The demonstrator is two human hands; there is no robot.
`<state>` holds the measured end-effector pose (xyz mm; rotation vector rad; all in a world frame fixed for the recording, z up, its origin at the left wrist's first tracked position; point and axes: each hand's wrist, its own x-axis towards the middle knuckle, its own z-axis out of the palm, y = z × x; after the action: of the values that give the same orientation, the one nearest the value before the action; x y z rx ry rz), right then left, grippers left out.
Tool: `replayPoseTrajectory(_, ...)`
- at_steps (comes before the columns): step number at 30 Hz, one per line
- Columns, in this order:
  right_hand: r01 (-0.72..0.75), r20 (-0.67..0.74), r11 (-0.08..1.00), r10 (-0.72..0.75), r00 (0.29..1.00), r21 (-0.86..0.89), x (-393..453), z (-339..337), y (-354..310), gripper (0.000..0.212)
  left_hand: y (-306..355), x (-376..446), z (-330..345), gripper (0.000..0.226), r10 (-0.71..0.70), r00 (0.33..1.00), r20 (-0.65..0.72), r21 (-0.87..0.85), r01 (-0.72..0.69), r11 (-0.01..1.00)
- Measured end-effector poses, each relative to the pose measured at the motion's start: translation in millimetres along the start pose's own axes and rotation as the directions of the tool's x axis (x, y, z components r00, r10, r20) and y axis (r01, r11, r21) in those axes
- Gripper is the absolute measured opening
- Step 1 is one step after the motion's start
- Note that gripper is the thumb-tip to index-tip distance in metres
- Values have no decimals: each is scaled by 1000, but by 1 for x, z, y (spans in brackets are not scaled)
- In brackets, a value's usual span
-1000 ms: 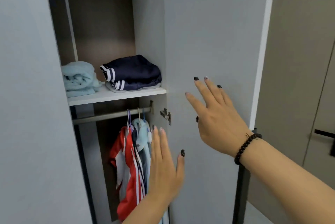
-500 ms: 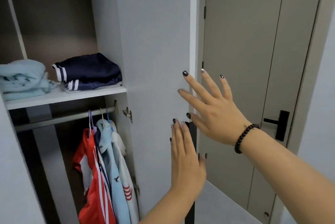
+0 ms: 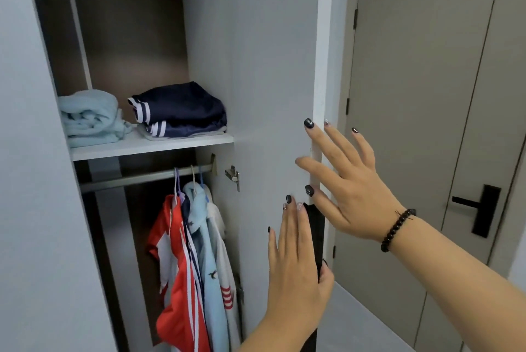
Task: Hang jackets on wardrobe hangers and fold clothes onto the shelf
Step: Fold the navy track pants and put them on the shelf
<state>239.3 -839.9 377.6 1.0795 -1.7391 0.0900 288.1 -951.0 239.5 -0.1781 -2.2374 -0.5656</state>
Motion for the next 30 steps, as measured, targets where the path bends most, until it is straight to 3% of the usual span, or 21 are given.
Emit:
replayPoseTrajectory(8,106,-274,959,-32,961,261,38,48,-50,29,-45,-19,-50,109,92,995,-33,28,-91,995)
replayPoseTrajectory(16,181,-339,909,-47,940,375,87,72,-112,28,-103,-44,-106,110,36,992,-119,68,-28,997)
replayPoseTrajectory(27,181,-280,908,-75,957,378,162,137,-203,24,-211,-65,-179,84,-253,939,-231,116,285,952)
replayPoseTrajectory(30,187,-289,893,-68,955,408,178,160,-219,24,-234,-63,-190,79,-383,891,-243,-17,391,920)
